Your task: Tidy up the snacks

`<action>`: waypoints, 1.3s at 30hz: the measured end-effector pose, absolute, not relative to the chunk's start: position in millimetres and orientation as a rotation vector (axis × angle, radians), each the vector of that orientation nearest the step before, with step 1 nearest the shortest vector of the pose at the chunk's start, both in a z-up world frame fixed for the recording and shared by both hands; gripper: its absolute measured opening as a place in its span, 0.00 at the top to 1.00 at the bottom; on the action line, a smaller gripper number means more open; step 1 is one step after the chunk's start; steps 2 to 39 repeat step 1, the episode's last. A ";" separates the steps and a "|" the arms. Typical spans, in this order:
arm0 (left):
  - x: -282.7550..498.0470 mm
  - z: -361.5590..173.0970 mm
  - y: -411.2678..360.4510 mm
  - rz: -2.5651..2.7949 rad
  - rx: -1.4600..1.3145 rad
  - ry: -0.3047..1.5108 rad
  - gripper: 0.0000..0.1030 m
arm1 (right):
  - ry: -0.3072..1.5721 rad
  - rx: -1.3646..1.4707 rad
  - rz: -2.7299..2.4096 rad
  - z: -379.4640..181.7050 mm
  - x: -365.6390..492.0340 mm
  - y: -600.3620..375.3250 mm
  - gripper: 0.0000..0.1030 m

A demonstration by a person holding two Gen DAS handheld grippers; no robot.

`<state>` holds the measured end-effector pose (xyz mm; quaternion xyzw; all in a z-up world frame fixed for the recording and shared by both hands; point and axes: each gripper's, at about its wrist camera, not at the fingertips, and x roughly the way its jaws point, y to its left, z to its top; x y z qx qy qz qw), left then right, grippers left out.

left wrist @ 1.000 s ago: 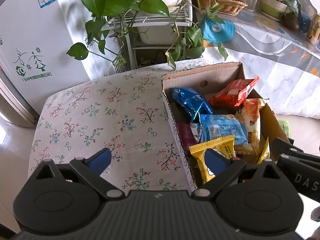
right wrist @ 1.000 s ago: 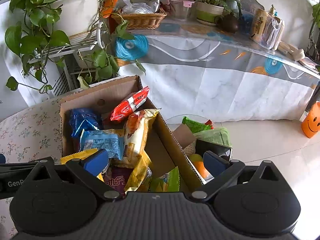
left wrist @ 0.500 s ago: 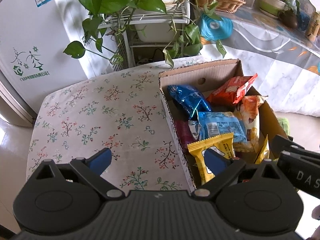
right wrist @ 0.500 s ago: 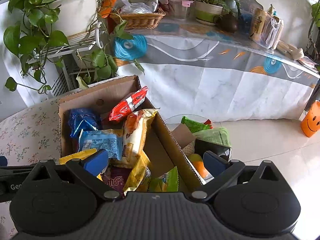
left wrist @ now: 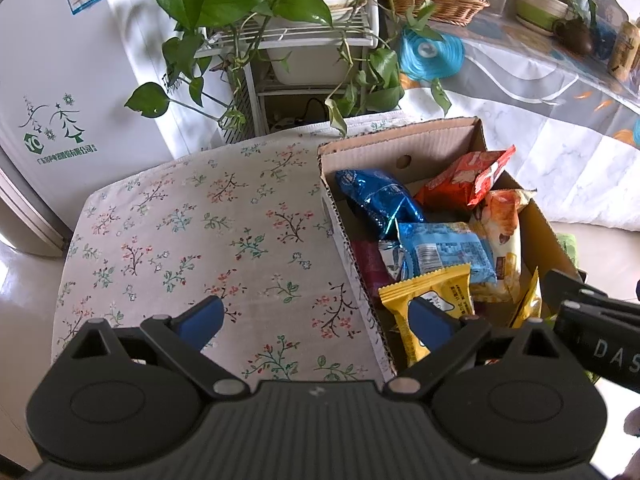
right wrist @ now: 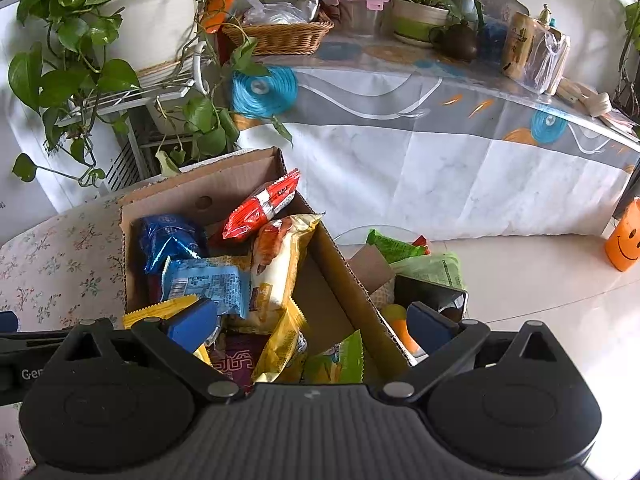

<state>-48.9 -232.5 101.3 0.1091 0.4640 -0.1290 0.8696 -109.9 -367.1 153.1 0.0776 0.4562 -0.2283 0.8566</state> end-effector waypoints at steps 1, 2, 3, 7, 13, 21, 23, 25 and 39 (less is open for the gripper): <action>-48.9 101.1 -231.5 -0.271 0.233 0.969 0.05 | 0.960 0.164 -0.479 152.7 -109.9 -365.6 0.00; -48.9 101.1 -231.5 -0.271 0.233 0.969 0.05 | 0.960 0.164 -0.479 152.7 -109.9 -365.6 0.00; -48.9 101.1 -231.5 -0.271 0.233 0.969 0.05 | 0.960 0.164 -0.479 152.7 -109.9 -365.6 0.00; -48.9 101.1 -231.5 -0.271 0.233 0.969 0.05 | 0.960 0.164 -0.479 152.7 -109.9 -365.6 0.00; -48.9 101.1 -231.5 -0.271 0.233 0.969 0.05 | 0.960 0.164 -0.479 152.7 -109.9 -365.6 0.00; -48.9 101.1 -231.5 -0.271 0.233 0.969 0.05 | 0.960 0.164 -0.479 152.7 -109.9 -365.6 0.00; -48.9 101.1 -231.5 -0.271 0.233 0.969 0.05 | 0.960 0.164 -0.479 152.7 -109.9 -365.6 0.00; -48.9 101.1 -231.5 -0.271 0.233 0.969 0.05 | 0.960 0.164 -0.479 152.7 -109.9 -365.6 0.00; -48.9 101.1 -231.5 -0.271 0.233 0.969 0.05 | 0.960 0.164 -0.479 152.7 -109.9 -365.6 0.00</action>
